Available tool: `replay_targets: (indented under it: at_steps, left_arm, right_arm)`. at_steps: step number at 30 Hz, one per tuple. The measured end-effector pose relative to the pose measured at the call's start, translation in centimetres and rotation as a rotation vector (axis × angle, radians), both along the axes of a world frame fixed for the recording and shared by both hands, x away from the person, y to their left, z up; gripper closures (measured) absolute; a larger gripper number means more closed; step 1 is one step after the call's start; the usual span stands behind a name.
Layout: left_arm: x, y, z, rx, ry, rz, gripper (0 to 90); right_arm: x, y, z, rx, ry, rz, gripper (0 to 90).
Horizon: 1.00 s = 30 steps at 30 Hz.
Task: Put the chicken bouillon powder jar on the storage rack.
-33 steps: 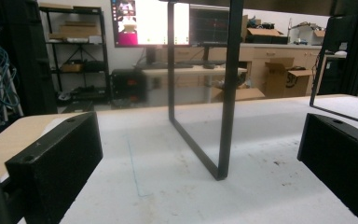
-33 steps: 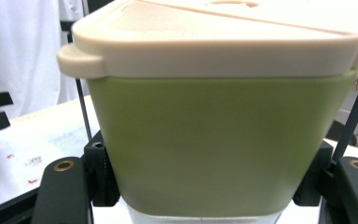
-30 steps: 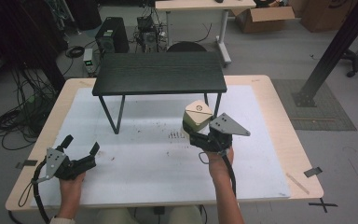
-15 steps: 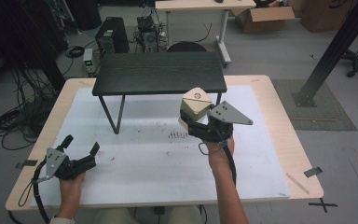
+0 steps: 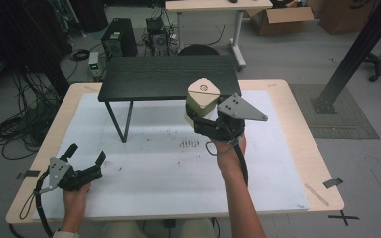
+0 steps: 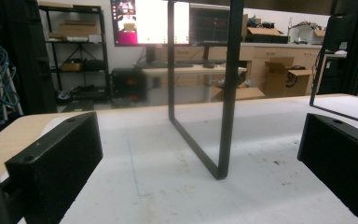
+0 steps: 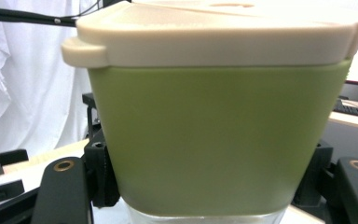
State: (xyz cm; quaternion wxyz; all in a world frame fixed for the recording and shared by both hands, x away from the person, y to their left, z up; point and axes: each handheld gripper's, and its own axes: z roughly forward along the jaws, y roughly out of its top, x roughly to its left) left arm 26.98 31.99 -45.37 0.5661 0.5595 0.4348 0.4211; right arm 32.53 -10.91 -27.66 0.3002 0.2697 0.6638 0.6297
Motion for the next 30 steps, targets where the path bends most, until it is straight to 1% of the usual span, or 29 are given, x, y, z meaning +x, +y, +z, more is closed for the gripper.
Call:
replay_targets:
  at_steps: [5, 11, 18, 22, 30]
  left_arm:
    - [0.0, 0.0, 0.0, 0.001, -0.001, -0.001, 0.2]
    - [0.0, 0.0, 0.0, 0.001, 0.001, 0.0, 0.2]
    - [0.0, 0.0, 0.0, -0.001, 0.0, 0.0, 0.2]
    - [0.0, 0.0, 0.0, -0.006, -0.004, 0.001, 0.2]
    - [0.0, 0.1, 0.0, -0.007, -0.006, 0.001, 0.2]
  right_arm:
    - [0.3, 0.5, 0.9, 0.018, -0.011, 0.011, 29.0]
    - [0.8, 1.2, 1.9, 0.027, -0.029, 0.02, 29.0]
    - [1.6, 2.0, 3.2, 0.01, -0.045, 0.026, 29.0]
    - [2.1, 2.4, 3.7, 0.012, -0.042, 0.032, 29.0]
    - [3.6, 3.7, 4.6, -0.007, -0.046, 0.031, 29.0]
